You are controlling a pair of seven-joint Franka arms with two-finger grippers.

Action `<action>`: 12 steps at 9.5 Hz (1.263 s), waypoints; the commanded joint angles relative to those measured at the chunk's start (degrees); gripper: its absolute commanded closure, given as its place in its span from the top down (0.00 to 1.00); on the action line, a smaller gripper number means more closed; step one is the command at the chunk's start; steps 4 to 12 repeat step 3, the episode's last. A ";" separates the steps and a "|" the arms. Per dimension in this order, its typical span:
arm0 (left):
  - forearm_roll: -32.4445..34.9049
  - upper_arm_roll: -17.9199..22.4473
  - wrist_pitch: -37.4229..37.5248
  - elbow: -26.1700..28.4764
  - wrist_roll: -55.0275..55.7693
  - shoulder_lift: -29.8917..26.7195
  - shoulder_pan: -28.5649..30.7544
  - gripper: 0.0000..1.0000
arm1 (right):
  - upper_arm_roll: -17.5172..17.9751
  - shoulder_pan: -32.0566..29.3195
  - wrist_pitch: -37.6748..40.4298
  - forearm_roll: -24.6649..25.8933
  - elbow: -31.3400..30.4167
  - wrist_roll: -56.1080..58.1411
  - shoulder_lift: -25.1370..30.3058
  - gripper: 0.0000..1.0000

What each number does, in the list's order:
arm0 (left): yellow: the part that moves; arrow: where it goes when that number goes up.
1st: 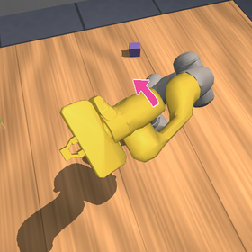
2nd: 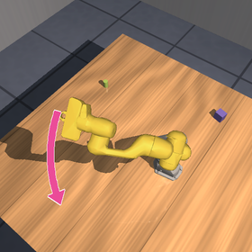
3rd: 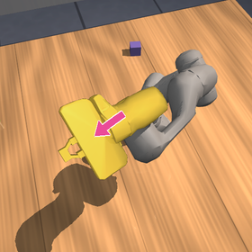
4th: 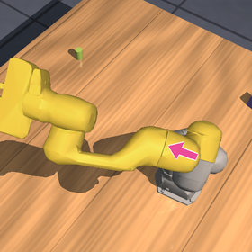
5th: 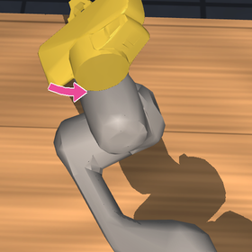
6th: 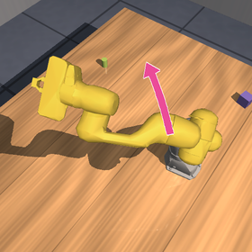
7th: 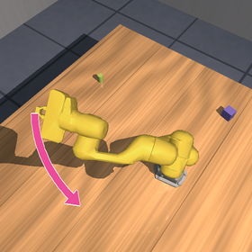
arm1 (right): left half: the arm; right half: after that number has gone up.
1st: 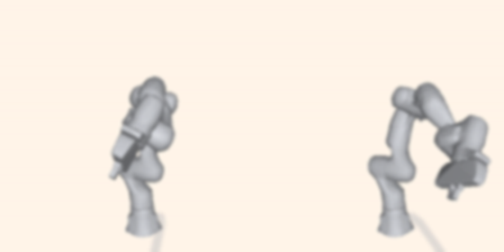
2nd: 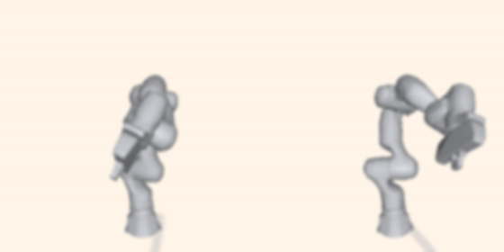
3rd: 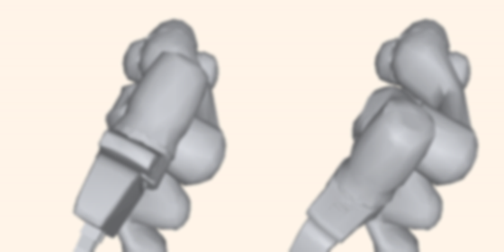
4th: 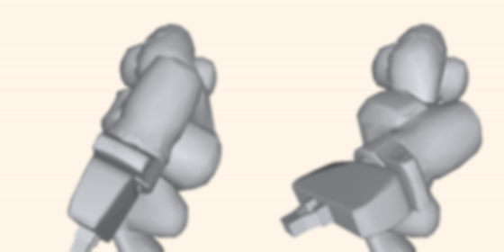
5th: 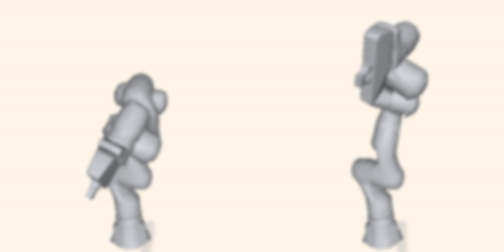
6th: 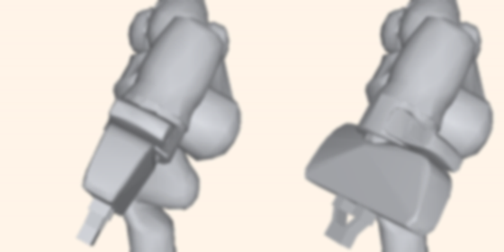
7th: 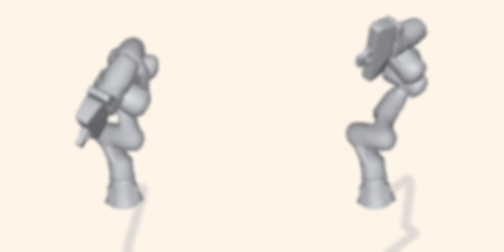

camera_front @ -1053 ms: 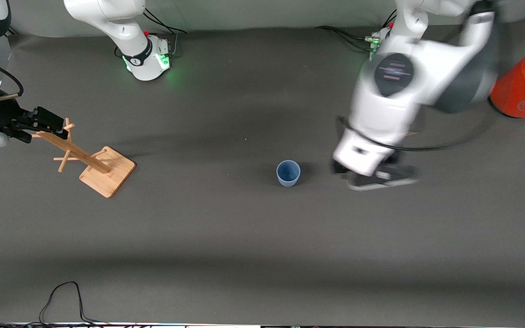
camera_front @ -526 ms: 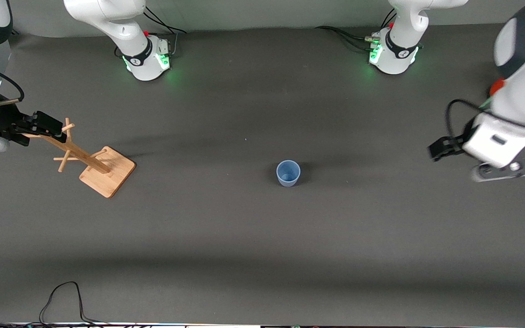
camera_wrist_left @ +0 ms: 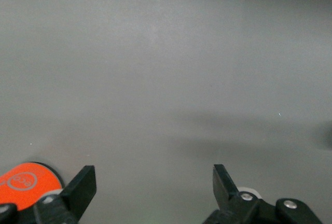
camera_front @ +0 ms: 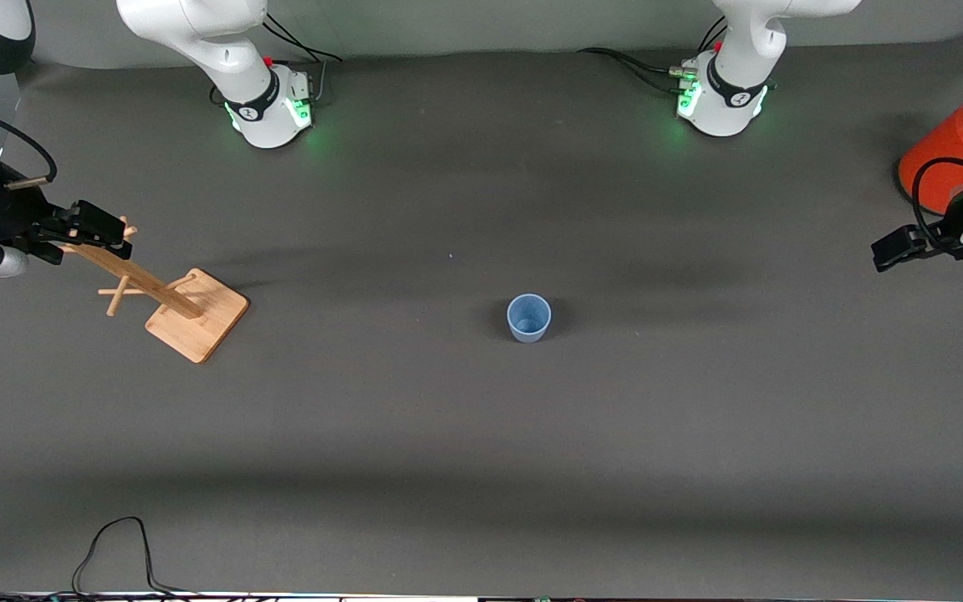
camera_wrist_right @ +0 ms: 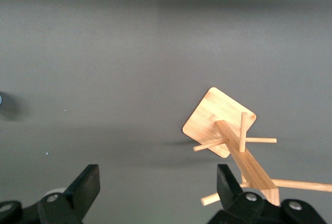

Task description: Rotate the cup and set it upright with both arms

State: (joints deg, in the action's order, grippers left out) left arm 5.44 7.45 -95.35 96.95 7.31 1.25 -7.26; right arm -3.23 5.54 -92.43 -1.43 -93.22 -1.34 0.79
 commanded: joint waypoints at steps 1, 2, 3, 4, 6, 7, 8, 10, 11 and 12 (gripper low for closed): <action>-0.43 -0.14 -1.42 1.93 -0.37 -2.04 -0.31 1.00 | -0.20 0.26 1.03 0.82 1.20 -1.12 -0.17 1.00; -1.13 -0.41 -1.33 1.93 -0.37 -2.04 0.31 1.00 | -0.20 0.26 1.11 0.73 1.11 -1.04 -0.17 1.00; -2.61 -0.42 -1.33 1.93 -0.46 -2.04 0.41 1.00 | -0.20 0.26 1.03 0.73 1.20 -0.95 -0.35 1.00; -2.61 -0.42 -1.33 1.93 -0.46 -2.04 0.41 1.00 | -0.20 0.26 1.03 0.73 1.20 -0.95 -0.35 1.00; -2.61 -0.42 -1.33 1.93 -0.46 -2.04 0.41 1.00 | -0.20 0.26 1.03 0.73 1.20 -0.95 -0.35 1.00; -2.61 -0.42 -1.33 1.93 -0.46 -2.04 0.41 1.00 | -0.20 0.26 1.03 0.73 1.20 -0.95 -0.35 1.00; -2.61 -0.42 -1.33 1.93 -0.46 -2.04 0.41 1.00 | -0.20 0.26 1.03 0.73 1.20 -0.95 -0.35 1.00; -2.61 -0.42 -1.33 1.93 -0.46 -2.04 0.41 1.00 | -0.20 0.26 1.03 0.73 1.20 -0.95 -0.35 1.00; -2.61 -0.42 -1.33 1.93 -0.46 -2.04 0.41 1.00 | -0.20 0.26 1.03 0.73 1.20 -0.95 -0.35 1.00; -2.61 -0.42 -1.33 1.93 -0.46 -2.04 0.41 1.00 | -0.20 0.26 1.03 0.73 1.20 -0.95 -0.35 1.00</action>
